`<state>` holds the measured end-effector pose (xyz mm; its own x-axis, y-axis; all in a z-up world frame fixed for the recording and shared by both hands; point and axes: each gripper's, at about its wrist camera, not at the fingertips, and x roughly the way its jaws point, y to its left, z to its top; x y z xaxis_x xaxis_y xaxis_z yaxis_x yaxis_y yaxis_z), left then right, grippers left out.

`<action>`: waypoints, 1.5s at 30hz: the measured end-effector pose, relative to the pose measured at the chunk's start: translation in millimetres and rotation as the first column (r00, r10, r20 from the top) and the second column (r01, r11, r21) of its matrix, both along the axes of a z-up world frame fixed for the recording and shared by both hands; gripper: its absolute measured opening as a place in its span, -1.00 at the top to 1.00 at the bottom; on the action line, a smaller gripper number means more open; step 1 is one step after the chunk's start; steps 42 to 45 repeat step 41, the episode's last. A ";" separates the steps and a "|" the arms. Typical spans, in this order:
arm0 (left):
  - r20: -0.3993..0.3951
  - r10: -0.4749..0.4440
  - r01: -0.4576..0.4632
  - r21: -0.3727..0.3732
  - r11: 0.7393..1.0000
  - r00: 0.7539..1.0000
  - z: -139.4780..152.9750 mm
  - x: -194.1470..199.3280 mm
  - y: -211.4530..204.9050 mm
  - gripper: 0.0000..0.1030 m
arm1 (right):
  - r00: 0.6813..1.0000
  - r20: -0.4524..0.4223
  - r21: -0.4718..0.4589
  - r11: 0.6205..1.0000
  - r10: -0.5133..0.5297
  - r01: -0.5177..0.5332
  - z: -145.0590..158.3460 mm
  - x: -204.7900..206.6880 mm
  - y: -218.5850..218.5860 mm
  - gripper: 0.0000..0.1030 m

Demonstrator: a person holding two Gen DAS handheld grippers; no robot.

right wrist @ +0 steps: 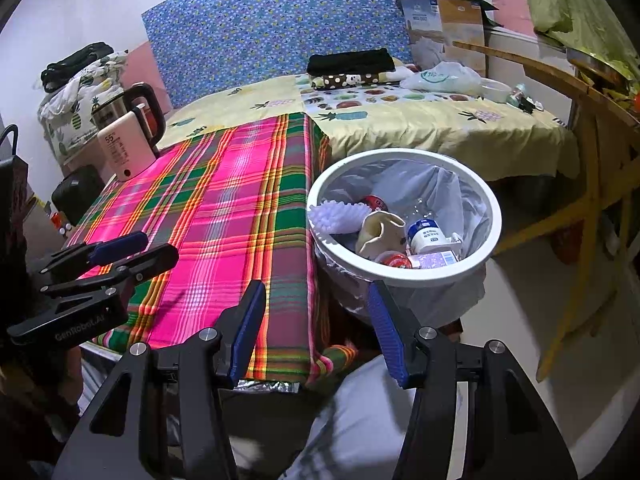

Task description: Collect trash

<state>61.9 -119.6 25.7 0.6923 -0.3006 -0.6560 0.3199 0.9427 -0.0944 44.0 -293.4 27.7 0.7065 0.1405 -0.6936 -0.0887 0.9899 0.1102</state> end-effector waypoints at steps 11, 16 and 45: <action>0.000 0.002 -0.002 0.004 1.000 1.000 0.1 -0.3 0.9 -0.09 | 1.000 -0.002 -0.002 1.000 0.002 -0.002 -0.3 0.2 1.1 -0.06; 0.001 0.003 -0.003 0.006 1.000 1.000 0.0 -0.7 2.6 -0.09 | 1.000 -0.003 -0.003 1.000 0.003 -0.003 -0.3 0.1 2.5 -0.06; -0.004 0.019 -0.019 0.021 1.000 1.000 -3.0 -0.9 3.1 -0.09 | 1.000 -0.003 -0.004 1.000 0.002 -0.002 -0.2 1.0 2.8 -0.06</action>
